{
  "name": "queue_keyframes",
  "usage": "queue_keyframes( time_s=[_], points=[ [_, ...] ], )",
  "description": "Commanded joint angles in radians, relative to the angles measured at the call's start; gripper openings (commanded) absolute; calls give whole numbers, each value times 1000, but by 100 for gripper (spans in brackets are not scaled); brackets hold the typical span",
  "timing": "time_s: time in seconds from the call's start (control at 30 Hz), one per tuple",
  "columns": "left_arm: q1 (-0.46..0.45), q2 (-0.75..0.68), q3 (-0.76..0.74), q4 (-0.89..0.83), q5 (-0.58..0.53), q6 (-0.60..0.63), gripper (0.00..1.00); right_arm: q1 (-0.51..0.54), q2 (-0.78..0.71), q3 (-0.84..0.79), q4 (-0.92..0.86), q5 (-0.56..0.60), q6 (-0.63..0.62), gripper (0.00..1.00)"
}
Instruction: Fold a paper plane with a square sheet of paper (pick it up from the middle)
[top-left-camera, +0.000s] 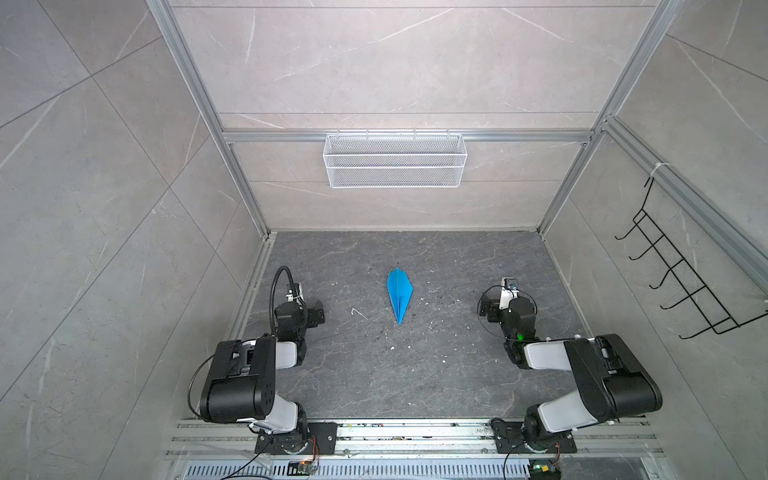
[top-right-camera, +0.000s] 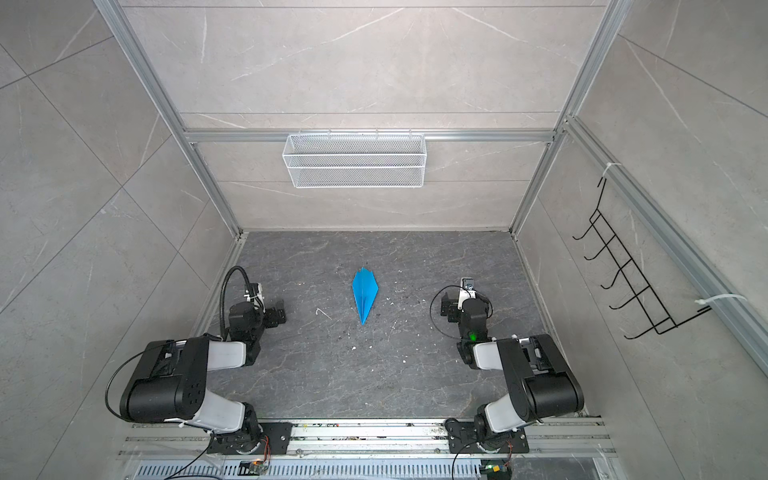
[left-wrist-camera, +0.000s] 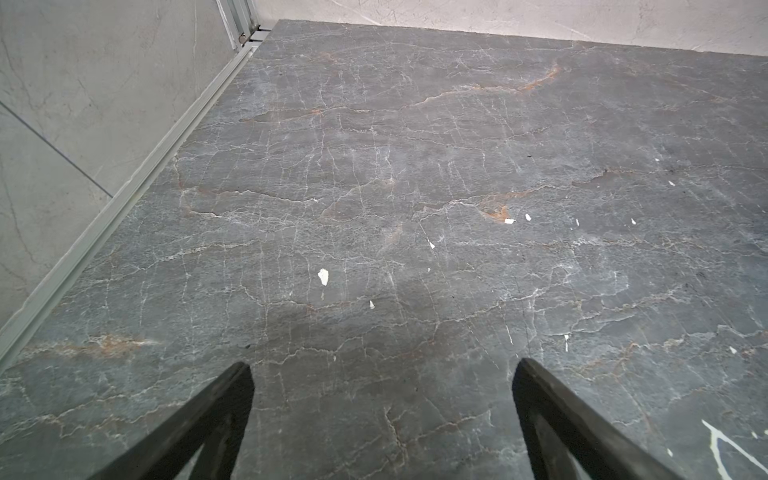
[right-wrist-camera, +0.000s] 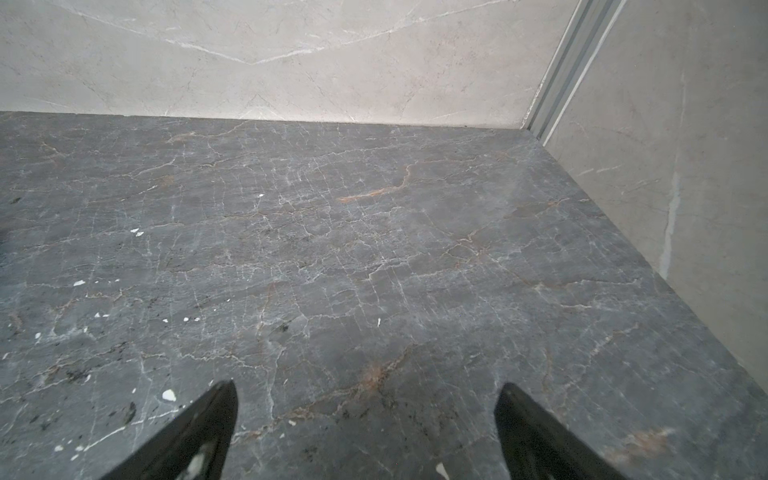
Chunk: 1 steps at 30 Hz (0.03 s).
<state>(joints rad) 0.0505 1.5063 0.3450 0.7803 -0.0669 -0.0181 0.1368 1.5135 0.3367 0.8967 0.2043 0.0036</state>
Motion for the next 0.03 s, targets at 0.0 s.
queue_keyframes(
  time_s=[0.0],
  points=[
    [5,-2,24,53,21,9,100,-3,6,16,-5,-8,8,99]
  ],
)
